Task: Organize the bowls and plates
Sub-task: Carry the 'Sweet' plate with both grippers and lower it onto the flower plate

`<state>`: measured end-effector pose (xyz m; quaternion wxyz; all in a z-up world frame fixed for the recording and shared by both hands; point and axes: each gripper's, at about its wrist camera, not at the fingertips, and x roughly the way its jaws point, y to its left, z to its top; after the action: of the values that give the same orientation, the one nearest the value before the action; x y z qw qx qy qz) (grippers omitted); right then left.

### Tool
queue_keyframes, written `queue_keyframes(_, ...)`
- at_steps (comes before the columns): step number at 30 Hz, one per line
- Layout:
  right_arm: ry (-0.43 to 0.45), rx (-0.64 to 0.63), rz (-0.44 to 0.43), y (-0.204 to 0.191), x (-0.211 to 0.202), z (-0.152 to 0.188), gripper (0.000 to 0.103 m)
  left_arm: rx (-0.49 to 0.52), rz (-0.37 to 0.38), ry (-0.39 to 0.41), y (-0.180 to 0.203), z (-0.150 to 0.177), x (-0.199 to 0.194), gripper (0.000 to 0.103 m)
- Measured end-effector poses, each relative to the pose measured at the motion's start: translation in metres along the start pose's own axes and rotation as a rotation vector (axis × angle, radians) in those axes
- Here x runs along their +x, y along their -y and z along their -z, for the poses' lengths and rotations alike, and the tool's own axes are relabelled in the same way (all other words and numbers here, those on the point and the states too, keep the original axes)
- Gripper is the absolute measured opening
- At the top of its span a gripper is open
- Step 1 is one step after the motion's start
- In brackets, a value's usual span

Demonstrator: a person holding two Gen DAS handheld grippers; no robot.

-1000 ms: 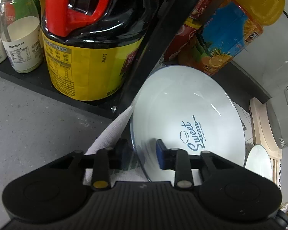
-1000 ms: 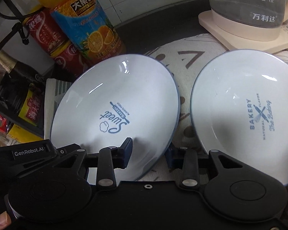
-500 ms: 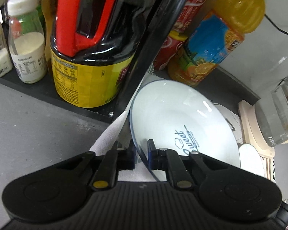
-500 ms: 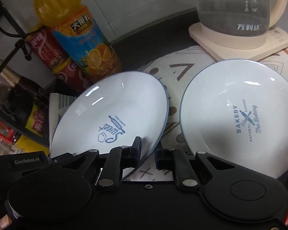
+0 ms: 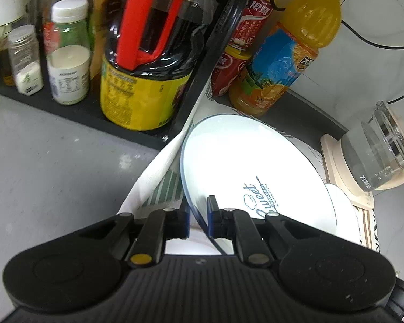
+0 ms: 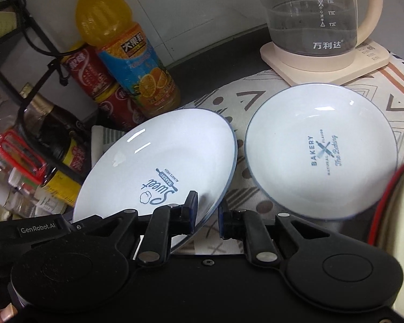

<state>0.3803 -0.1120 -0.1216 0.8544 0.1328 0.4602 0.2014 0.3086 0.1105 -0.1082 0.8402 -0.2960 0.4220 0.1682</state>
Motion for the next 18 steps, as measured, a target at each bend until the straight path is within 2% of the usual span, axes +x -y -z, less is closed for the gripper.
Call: queue_keyframes(18,0.017,-0.055,-0.019,0.004,-0.048,0.039,0.015,-0.030,0.003,0.016,-0.024,0.047,-0.046,0.011)
